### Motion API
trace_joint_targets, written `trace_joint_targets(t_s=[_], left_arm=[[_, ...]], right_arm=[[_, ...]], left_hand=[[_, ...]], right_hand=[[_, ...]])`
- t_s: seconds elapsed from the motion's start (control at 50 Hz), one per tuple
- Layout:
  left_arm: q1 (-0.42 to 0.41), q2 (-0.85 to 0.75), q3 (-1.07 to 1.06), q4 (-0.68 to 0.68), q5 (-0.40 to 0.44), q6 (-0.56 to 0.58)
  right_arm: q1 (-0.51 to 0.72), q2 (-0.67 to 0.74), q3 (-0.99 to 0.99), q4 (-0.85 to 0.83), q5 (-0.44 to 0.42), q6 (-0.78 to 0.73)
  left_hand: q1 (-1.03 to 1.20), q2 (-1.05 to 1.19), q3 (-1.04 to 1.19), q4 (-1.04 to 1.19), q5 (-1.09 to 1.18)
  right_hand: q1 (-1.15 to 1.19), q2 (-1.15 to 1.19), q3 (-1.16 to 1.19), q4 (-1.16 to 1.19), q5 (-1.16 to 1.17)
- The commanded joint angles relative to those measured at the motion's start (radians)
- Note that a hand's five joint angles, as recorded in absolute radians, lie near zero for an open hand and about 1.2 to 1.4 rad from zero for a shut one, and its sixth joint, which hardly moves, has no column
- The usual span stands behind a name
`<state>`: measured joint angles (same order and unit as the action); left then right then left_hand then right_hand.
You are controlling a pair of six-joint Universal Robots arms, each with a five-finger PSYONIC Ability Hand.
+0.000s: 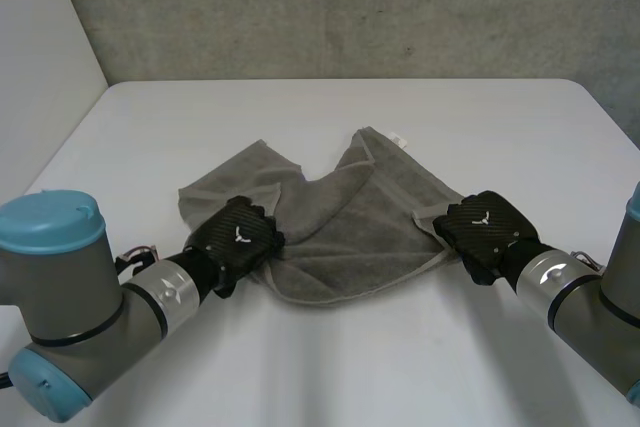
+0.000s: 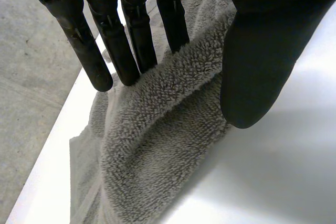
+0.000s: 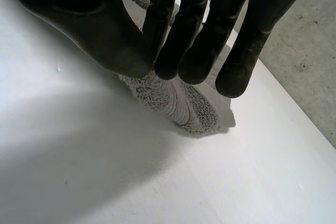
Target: Fold the towel.
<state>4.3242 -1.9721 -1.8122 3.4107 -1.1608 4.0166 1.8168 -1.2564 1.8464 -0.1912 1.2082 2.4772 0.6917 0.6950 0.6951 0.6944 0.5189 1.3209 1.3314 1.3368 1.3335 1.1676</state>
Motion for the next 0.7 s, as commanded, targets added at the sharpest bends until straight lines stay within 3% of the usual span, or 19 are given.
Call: trace_joint_targets(t_s=[0.02,0.26,0.4,0.48,0.52,0.56,0.7], left_arm=[[-0.018,-0.021,-0.002,0.027,0.003,-0.007],[-0.021,-0.022,-0.016,0.090,0.012,-0.008],[-0.021,-0.027,-0.018,0.094,0.076,-0.008],[-0.023,-0.044,-0.016,0.093,0.086,-0.007],[-0.020,-0.045,-0.004,0.090,0.082,-0.010],[-0.018,-0.045,-0.003,0.087,0.081,-0.010],[-0.011,0.054,0.007,0.093,0.066,-0.013]], right_arm=[[-0.001,-0.001,0.004,0.001,-0.001,0.000],[-0.002,0.002,0.004,-0.001,-0.001,0.000],[-0.002,0.003,0.004,-0.001,-0.001,0.000],[-0.004,0.005,0.004,-0.001,-0.001,0.000],[-0.004,0.005,0.004,-0.002,-0.001,0.000],[-0.005,0.005,0.001,-0.004,-0.001,0.000],[-0.034,-0.014,-0.025,-0.001,0.004,0.025]], left_hand=[[0.088,0.085,0.085,0.086,0.087],[0.086,0.082,0.082,0.083,0.084],[0.094,0.091,0.091,0.092,0.093],[0.262,0.258,0.258,0.259,0.260],[0.586,0.583,0.582,0.583,0.584],[0.703,0.700,0.700,0.701,0.702],[0.705,0.701,0.701,0.702,0.703]], right_hand=[[0.075,0.065,0.060,0.063,0.054],[0.075,0.065,0.060,0.063,0.054],[0.075,0.065,0.060,0.063,0.054],[0.075,0.065,0.060,0.063,0.054],[0.075,0.065,0.060,0.063,0.054],[0.075,0.065,0.060,0.063,0.054],[0.075,0.065,0.060,0.063,0.054]])
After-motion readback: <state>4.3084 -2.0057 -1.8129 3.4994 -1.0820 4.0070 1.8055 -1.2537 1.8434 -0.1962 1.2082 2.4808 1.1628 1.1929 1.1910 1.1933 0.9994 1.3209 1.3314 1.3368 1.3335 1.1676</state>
